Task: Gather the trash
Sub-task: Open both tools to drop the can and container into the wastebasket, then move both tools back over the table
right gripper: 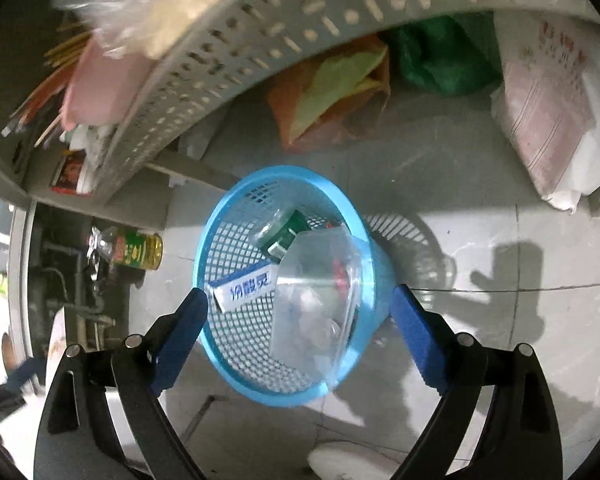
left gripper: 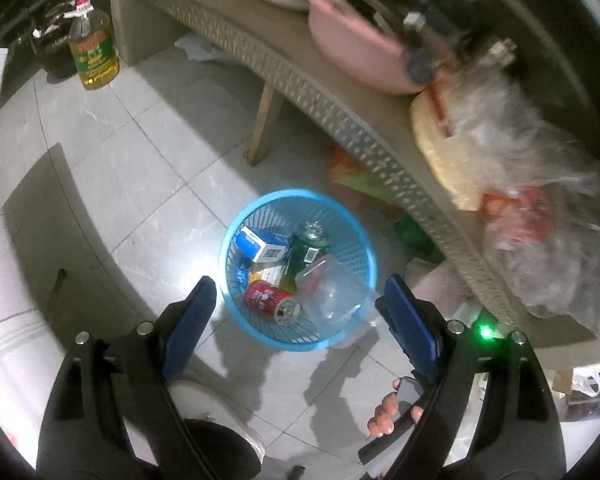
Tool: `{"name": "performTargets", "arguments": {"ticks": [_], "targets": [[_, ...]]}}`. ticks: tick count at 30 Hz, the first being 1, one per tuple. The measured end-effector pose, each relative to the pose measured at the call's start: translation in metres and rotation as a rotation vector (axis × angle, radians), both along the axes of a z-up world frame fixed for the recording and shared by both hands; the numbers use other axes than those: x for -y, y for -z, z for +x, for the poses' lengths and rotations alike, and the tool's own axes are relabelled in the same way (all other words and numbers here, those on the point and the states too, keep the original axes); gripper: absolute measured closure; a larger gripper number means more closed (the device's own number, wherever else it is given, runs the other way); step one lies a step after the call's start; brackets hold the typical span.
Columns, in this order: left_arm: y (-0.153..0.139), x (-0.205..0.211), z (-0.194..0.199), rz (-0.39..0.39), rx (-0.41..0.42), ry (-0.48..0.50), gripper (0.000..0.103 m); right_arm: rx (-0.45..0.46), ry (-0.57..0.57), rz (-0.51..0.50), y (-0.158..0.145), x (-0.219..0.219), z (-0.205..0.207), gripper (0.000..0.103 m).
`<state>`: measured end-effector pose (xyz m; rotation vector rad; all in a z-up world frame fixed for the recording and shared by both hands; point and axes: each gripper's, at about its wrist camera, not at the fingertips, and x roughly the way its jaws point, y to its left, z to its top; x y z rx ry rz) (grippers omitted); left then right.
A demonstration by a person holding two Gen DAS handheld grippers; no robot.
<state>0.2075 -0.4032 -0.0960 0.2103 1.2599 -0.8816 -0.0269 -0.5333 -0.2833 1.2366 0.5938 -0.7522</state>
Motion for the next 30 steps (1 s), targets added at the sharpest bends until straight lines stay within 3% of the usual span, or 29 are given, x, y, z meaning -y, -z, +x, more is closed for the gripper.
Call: {"name": "performTargets", "arguments": {"ticks": [5, 12, 20, 26, 30], "targets": [[-0.048, -0.069, -0.014, -0.080, 0.059, 0.001, 0.021, -0.014, -0.107, -0.080, -0.030, -0.032, -0.012, 0.013], [-0.088, -0.186, -0.046, -0.129, 0.188, -0.066, 0.021, -0.037, -0.301, -0.197, -0.080, -0.082, -0.017, 0.013], [-0.107, -0.330, -0.077, -0.195, 0.304, -0.299, 0.021, 0.058, -0.472, -0.390, -0.172, -0.127, 0.000, 0.013], [-0.119, -0.426, -0.056, -0.166, 0.369, -0.481, 0.021, 0.160, -0.675, -0.449, -0.231, -0.176, 0.040, 0.013], [-0.113, -0.466, -0.015, -0.136, 0.297, -0.528, 0.021, 0.195, -0.903, -0.505, -0.256, -0.231, 0.084, 0.013]]}}
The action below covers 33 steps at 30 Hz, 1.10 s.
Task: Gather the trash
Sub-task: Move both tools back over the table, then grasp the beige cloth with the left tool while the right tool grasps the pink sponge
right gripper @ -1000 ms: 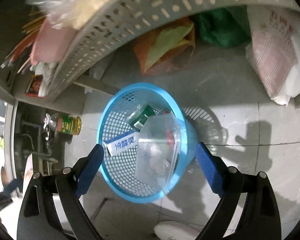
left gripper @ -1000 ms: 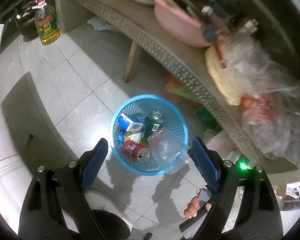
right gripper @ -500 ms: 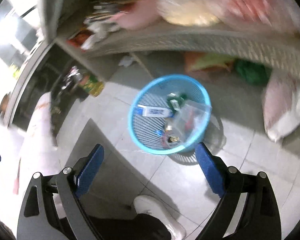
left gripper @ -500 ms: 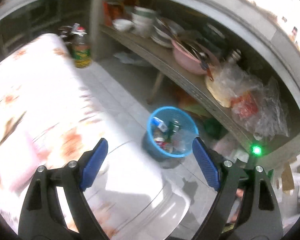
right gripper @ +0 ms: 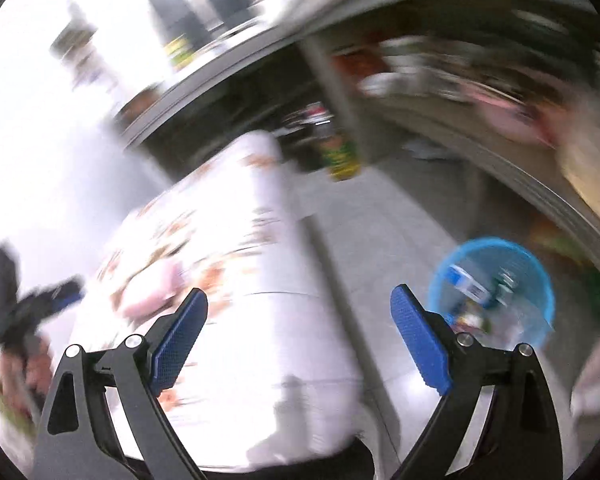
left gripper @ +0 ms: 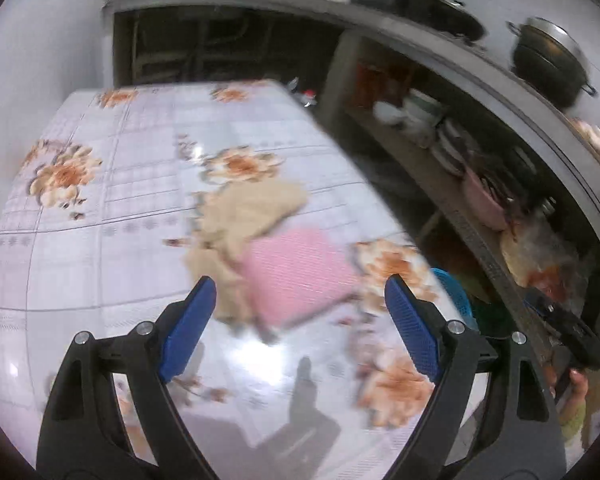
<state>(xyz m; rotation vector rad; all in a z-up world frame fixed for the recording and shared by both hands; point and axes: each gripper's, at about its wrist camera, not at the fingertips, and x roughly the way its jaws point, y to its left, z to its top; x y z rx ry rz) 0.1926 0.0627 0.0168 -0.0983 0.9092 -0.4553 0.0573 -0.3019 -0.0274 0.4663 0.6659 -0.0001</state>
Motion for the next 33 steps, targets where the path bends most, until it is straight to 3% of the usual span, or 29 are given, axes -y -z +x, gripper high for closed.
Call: {"name": "performTargets", "arguments": {"ticks": [3, 7, 11, 14, 18, 21, 25, 28, 33], "targets": [[0.012, -0.016, 0.030, -0.012, -0.064, -0.027, 0.021, 0.004, -0.204, -0.103, -0.013, -0.052, 0.034, 0.012], [0.031, -0.022, 0.072, -0.015, -0.137, -0.034, 0.021, 0.016, -0.565, -0.307, -0.018, -0.131, 0.076, 0.008], [0.048, -0.013, 0.101, -0.012, -0.189, -0.026, 0.027, -0.001, -0.805, -0.534, -0.009, -0.190, 0.108, 0.008], [0.061, -0.005, 0.115, 0.018, -0.224, -0.006, 0.034, -0.008, -0.931, -0.604, -0.006, -0.221, 0.130, 0.008], [0.076, 0.002, 0.127, 0.041, -0.263, 0.012, 0.042, -0.034, -1.027, -0.624, 0.003, -0.243, 0.158, 0.008], [0.076, 0.007, 0.128, 0.078, -0.233, 0.023, 0.048, -0.088, -1.082, -0.562, 0.012, -0.249, 0.180, 0.008], [0.076, 0.009, 0.126, 0.090, -0.213, 0.032, 0.067, -0.103, -1.067, -0.443, 0.016, -0.243, 0.190, 0.006], [0.078, 0.006, 0.123, 0.092, -0.215, 0.023, 0.087, -0.127, -1.032, -0.389, 0.014, -0.236, 0.191, 0.007], [0.078, -0.003, 0.103, 0.084, -0.211, -0.006, 0.093, -0.157, -0.973, -0.326, 0.012, -0.221, 0.176, 0.007]]}}
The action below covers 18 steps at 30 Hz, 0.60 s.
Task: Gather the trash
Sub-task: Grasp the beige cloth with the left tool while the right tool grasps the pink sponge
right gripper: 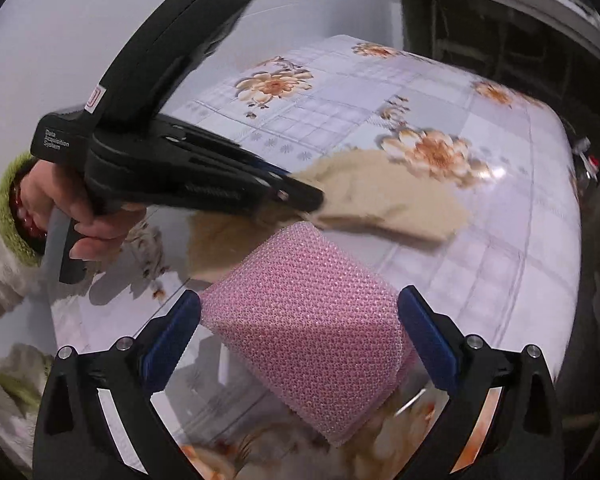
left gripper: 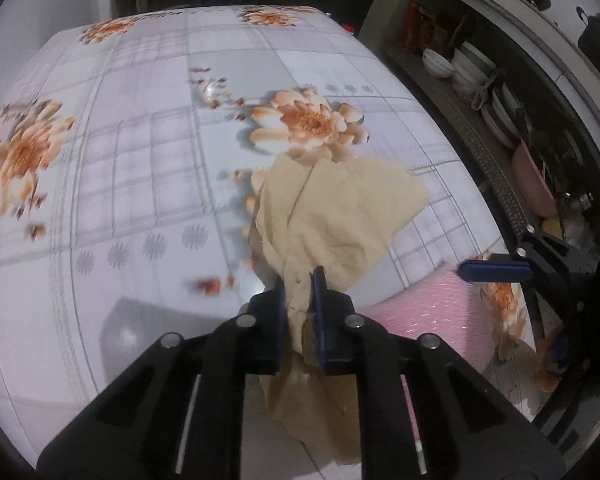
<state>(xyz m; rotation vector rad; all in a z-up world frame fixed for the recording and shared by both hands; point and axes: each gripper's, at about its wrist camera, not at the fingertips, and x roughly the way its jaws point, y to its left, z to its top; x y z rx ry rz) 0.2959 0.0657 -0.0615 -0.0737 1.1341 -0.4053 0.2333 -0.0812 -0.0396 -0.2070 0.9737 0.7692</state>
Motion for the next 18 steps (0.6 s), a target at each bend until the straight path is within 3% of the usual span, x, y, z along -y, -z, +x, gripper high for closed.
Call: {"name": "performTargets", "arguments": {"ticks": [3, 5, 10, 12, 14, 16, 18], "targets": [[0.000, -0.014, -0.024, -0.027, -0.012, -0.068, 0.093, -0.012, 0.073, -0.003, 0.001, 0.012, -0.023, 0.007], [0.002, -0.027, -0.045, -0.088, -0.042, -0.144, 0.093, -0.020, 0.142, -0.009, 0.003, 0.019, -0.037, 0.007], [0.002, -0.049, -0.102, -0.166, -0.068, -0.297, 0.091, -0.073, 0.351, 0.050, 0.001, 0.042, -0.083, 0.007], [0.003, -0.053, -0.121, -0.206, -0.089, -0.321, 0.083, -0.102, 0.410, 0.123, 0.002, 0.054, -0.096, 0.007], [0.000, -0.056, -0.138, -0.246, -0.094, -0.307, 0.065, -0.101, 0.427, 0.168, 0.000, 0.064, -0.108, 0.007], [-0.009, -0.057, -0.150, -0.240, -0.040, -0.277, 0.049, -0.067, 0.404, 0.188, -0.005, 0.069, -0.117, 0.007], [-0.024, -0.054, -0.162, -0.207, 0.058, -0.204, 0.041, -0.016, 0.362, 0.180, -0.013, 0.068, -0.123, 0.007]]}}
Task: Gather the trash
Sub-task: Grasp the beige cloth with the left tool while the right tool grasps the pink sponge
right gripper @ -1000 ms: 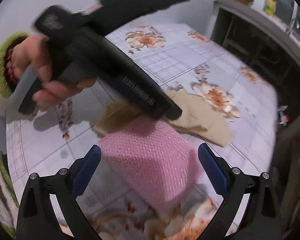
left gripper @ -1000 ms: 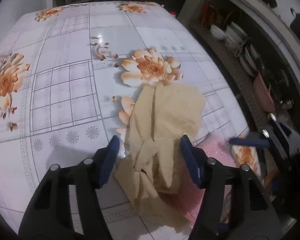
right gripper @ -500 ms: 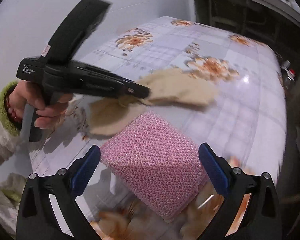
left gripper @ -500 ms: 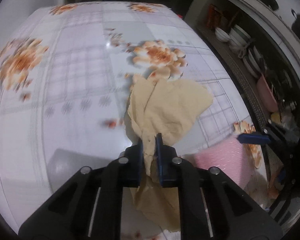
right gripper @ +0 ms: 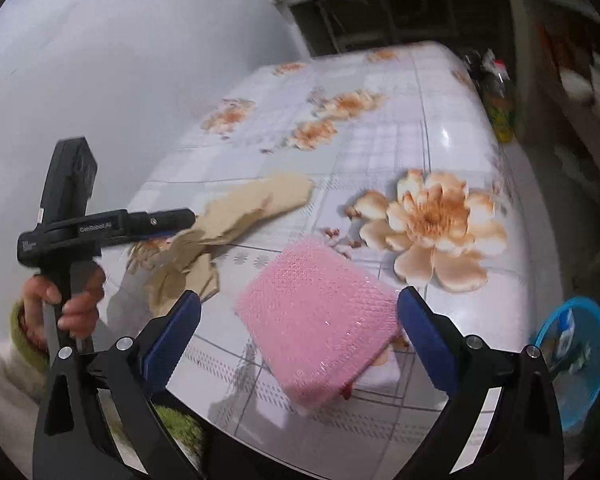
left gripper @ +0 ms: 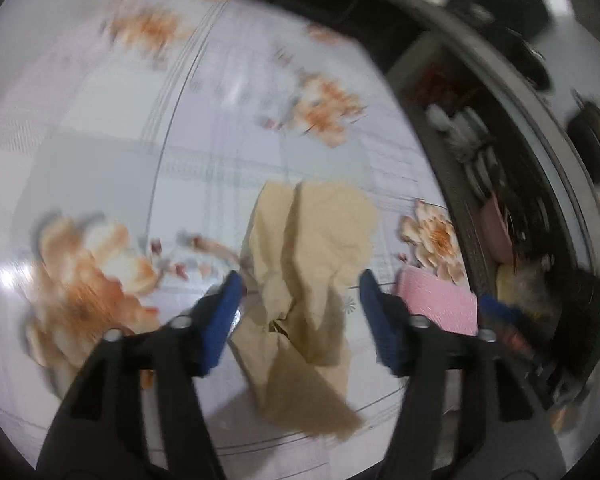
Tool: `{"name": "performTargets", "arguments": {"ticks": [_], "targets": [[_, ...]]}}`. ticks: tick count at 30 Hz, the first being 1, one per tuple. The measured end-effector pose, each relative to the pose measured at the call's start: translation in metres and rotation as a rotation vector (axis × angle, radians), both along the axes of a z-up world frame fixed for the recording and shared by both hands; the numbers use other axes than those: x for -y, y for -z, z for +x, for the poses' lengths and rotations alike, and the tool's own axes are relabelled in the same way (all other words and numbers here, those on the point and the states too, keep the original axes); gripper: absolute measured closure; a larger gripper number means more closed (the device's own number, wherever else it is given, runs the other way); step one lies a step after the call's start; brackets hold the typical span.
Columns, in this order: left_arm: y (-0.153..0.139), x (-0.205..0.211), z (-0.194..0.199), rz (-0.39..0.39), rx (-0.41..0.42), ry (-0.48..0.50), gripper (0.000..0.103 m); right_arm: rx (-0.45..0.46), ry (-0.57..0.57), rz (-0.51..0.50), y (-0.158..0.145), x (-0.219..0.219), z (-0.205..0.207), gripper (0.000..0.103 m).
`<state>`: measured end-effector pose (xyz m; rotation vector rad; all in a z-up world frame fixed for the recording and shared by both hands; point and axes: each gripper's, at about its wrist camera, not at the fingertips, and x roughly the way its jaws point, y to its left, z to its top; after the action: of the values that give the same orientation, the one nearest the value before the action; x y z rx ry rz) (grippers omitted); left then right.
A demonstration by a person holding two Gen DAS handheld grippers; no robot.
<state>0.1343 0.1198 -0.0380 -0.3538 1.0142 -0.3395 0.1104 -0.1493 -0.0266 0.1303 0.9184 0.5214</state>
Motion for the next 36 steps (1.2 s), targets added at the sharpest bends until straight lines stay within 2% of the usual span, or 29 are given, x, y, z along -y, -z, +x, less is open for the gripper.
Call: {"name": "performTargets", "arguments": {"ticks": [2, 3, 5, 8, 9, 12, 17, 23, 28, 33, 36], "targets": [[-0.012, 0.005, -0.008, 0.041, 0.078, 0.097, 0.033, 0.057, -0.071, -0.034, -0.009, -0.005, -0.005, 0.007], [-0.018, 0.010, -0.013, 0.078, 0.114, 0.173, 0.031, 0.075, -0.102, -0.052, -0.010, -0.007, -0.006, 0.007], [-0.020, 0.019, -0.017, 0.154, 0.161, 0.254, 0.028, 0.086, -0.153, -0.088, -0.010, -0.011, -0.006, 0.006], [-0.010, 0.028, -0.014, 0.277, 0.152, 0.303, 0.027, 0.077, -0.207, -0.167, 0.001, -0.018, 0.004, 0.006], [-0.004, 0.030, -0.011, 0.295, 0.134, 0.299, 0.027, 0.071, -0.216, -0.180, 0.005, -0.020, 0.007, 0.006], [0.008, 0.028, -0.001, 0.283, 0.064, 0.264, 0.028, 0.038, -0.252, -0.198, 0.018, -0.026, 0.018, 0.006], [0.021, 0.023, 0.009, 0.247, -0.014, 0.187, 0.042, -0.008, -0.263, -0.194, 0.036, -0.031, 0.034, 0.006], [0.021, 0.026, 0.009, 0.270, -0.009, 0.110, 0.054, -0.051, -0.213, -0.154, 0.043, -0.030, 0.041, 0.006], [0.022, 0.038, 0.008, 0.366, 0.033, 0.120, 0.066, -0.056, -0.160, -0.201, 0.040, -0.032, 0.032, 0.007], [0.023, 0.053, -0.001, 0.456, 0.083, 0.142, 0.076, -0.069, -0.102, -0.219, 0.041, -0.032, 0.024, 0.013], [0.022, 0.059, -0.005, 0.459, 0.094, 0.146, 0.083, -0.073, -0.073, -0.213, 0.041, -0.030, 0.024, 0.018]]}}
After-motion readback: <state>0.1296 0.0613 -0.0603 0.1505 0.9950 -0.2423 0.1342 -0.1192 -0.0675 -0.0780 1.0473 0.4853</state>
